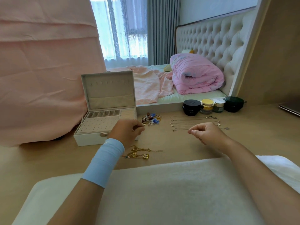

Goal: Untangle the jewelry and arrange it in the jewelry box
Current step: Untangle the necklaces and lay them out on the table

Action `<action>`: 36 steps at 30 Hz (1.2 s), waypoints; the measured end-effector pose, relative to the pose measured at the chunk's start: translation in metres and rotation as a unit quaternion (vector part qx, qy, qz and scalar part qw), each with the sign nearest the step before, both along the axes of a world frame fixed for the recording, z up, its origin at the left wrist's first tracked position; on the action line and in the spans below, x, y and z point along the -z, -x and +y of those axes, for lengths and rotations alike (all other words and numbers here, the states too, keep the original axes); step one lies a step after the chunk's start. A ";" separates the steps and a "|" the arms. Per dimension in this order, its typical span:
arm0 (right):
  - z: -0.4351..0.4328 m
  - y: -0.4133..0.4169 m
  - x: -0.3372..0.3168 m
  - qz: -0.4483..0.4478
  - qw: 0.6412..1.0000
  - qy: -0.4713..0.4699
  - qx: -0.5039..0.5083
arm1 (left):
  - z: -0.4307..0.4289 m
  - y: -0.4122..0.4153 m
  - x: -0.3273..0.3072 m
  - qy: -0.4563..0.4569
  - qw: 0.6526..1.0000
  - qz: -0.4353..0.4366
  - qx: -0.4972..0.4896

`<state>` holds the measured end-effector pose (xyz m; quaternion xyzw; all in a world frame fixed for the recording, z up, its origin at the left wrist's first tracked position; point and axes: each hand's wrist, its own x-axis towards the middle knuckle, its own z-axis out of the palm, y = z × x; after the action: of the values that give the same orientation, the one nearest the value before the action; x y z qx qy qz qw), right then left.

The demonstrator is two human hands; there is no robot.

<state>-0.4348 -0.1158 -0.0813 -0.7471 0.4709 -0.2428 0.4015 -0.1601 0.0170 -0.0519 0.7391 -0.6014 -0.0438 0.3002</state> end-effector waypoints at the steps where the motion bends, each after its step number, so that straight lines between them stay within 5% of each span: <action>1: -0.004 0.007 0.002 0.018 1.000 0.007 0.004 | -0.005 0.005 0.004 -0.021 1.000 0.000 0.001; 10: -0.021 0.045 0.009 0.194 0.974 0.099 0.057 | -0.044 0.047 0.026 -0.162 0.984 -0.068 0.024; 18: -0.009 0.048 0.013 0.310 0.926 0.212 0.046 | -0.047 0.068 0.038 -0.172 0.976 -0.133 0.027; 24: 0.007 0.042 0.020 0.374 0.921 0.080 -0.082 | -0.037 0.094 0.047 -0.307 0.936 -0.126 0.120; 36: -0.029 0.072 0.033 0.382 0.922 0.051 0.026 | -0.088 0.138 0.056 -0.306 0.927 -0.153 0.154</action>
<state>-0.5065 -0.1445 -0.1140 -0.7898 0.5951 0.0269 0.1459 -0.2980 -0.0711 -0.1076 0.6913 -0.7037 -0.1575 -0.0461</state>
